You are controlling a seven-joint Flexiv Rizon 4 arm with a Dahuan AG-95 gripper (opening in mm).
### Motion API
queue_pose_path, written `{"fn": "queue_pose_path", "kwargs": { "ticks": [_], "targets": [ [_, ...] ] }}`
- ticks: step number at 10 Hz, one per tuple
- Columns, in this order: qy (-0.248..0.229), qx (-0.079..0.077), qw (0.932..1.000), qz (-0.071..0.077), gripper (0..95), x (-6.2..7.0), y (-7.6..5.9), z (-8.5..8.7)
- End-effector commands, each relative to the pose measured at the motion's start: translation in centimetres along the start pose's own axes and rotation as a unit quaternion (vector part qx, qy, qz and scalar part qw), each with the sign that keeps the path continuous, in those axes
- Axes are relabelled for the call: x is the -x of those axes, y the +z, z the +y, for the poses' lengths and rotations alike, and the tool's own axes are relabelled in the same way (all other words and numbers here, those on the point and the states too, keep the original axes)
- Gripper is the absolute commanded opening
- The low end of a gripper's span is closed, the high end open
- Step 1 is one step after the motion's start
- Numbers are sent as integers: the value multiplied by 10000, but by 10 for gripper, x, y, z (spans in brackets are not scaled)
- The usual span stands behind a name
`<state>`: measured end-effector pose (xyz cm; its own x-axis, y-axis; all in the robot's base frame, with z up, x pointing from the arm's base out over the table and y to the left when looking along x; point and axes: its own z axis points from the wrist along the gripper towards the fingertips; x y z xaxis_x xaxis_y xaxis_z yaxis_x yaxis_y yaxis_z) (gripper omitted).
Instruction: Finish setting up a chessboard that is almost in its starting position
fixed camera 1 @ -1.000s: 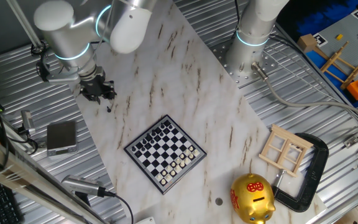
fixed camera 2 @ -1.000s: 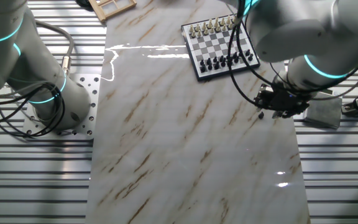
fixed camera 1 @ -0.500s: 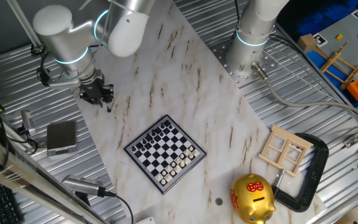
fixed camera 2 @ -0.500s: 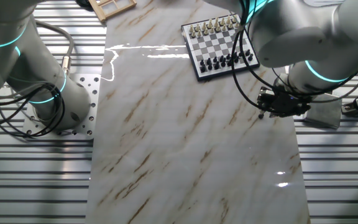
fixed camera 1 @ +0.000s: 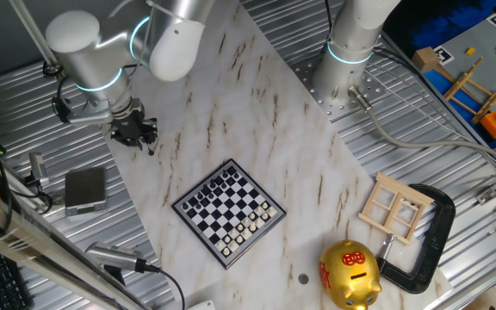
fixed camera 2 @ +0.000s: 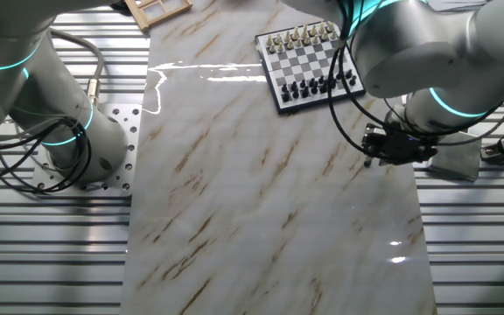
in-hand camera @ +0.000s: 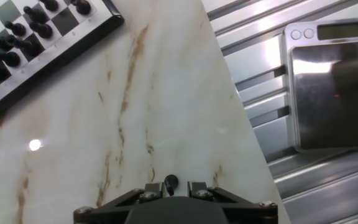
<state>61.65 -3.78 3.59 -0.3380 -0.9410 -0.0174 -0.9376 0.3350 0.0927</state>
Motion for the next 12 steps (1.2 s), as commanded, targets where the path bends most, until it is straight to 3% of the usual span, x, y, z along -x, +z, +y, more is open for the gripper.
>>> {"fn": "queue_pose_path", "kwargs": {
  "ticks": [1,12],
  "targets": [
    [3,-18,10000,5,190,-1,1,3],
    [-8,-36,10000,2,190,0,13,4]
  ]
}}
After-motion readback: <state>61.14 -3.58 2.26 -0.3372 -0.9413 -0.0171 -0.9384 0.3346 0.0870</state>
